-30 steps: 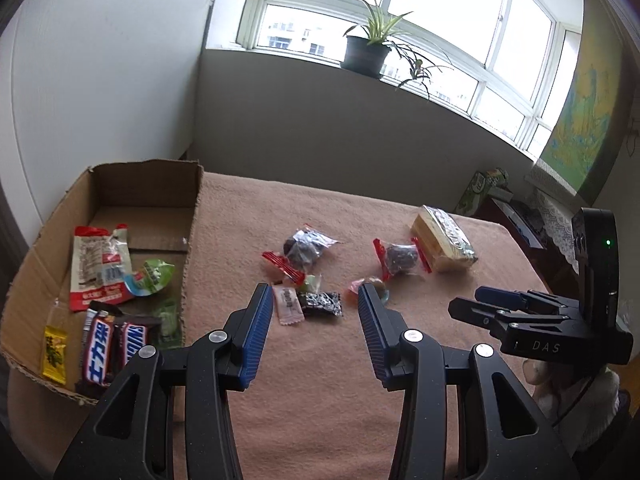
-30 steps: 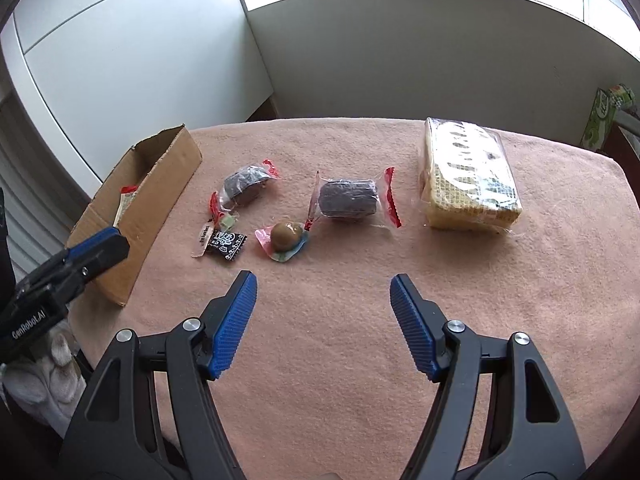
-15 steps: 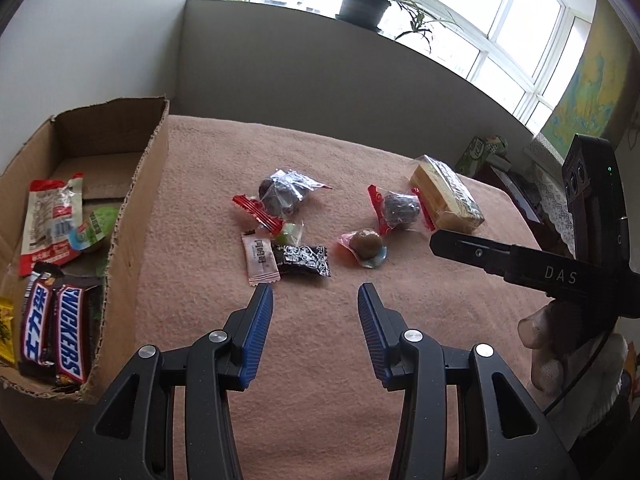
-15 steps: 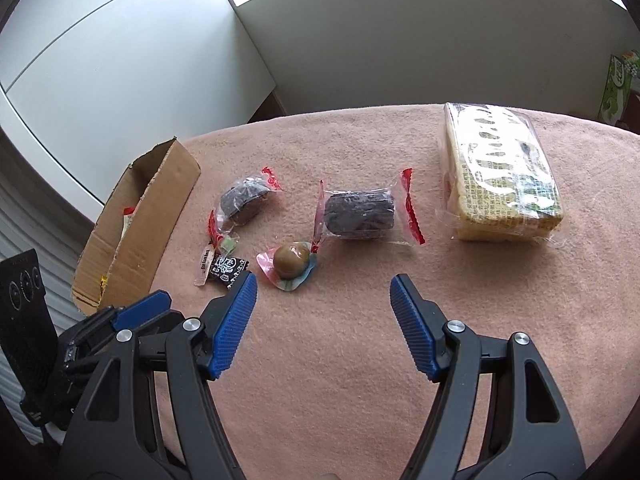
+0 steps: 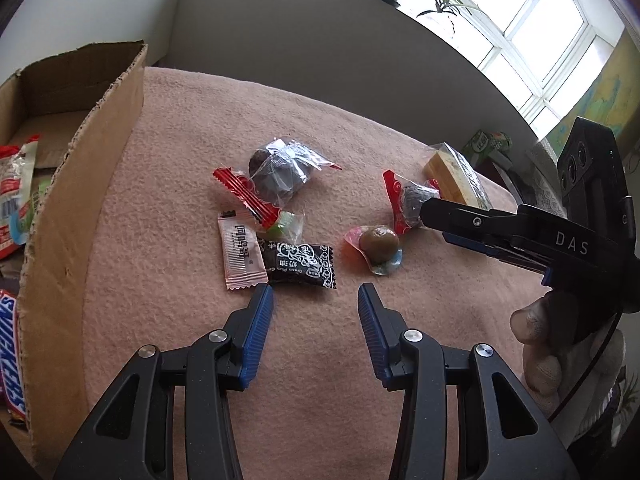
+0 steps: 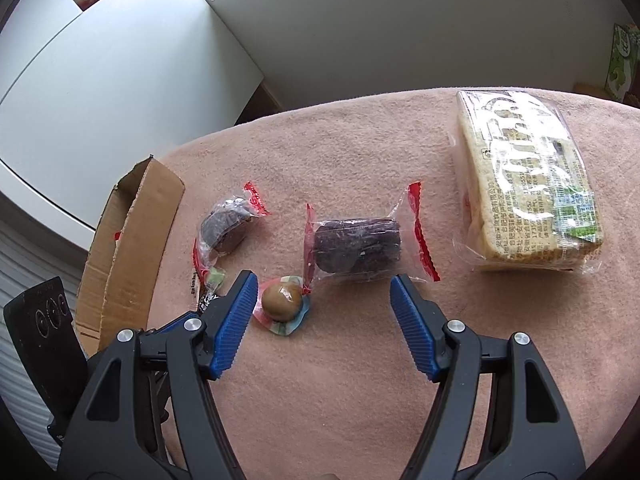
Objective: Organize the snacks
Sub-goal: 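Move both open tools back over the loose snacks on the table, then grasp the black candy packet with the left tool while the right tool grasps the dark cake bag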
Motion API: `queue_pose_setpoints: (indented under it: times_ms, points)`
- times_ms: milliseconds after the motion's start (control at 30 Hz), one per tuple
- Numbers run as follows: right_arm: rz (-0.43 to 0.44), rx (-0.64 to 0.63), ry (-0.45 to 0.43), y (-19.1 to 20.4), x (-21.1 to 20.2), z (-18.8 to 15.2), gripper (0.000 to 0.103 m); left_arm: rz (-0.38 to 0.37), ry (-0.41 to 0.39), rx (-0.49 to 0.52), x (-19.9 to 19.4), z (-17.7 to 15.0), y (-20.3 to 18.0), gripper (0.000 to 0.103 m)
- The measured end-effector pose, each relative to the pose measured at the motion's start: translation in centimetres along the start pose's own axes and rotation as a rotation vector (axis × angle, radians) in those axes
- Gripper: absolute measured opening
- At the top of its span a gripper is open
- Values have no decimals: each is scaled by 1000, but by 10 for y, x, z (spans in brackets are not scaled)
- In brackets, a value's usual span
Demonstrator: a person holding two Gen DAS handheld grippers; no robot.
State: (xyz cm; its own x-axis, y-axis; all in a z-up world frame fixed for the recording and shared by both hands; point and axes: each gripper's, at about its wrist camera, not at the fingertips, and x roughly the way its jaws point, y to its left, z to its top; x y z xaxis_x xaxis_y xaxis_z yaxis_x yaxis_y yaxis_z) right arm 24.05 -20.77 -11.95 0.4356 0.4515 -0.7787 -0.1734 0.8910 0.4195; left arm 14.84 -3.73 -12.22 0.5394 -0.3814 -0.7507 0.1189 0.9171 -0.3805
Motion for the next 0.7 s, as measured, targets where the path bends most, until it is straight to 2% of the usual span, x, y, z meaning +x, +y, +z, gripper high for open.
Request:
queue_pose_setpoints:
  times_ms: [133, 233, 400, 600, 700]
  points:
    - [-9, 11, 5, -3, 6, 6, 72, 25, -7, 7, 4, 5, -1, 44]
    - [-14, 15, 4, -4, 10, 11, 72, 67, -19, 22, 6, 9, -5, 50]
    - [-53, -7, 16, -2, 21, 19, 72, 127, -24, 45, 13, 12, -11, 51]
    - [-142, -74, 9, 5, 27, 23, 56, 168, -24, 89, 22, 15, -18, 50]
    - [-168, -99, 10, 5, 26, 22, 48, 196, -27, 104, 25, 16, -23, 40]
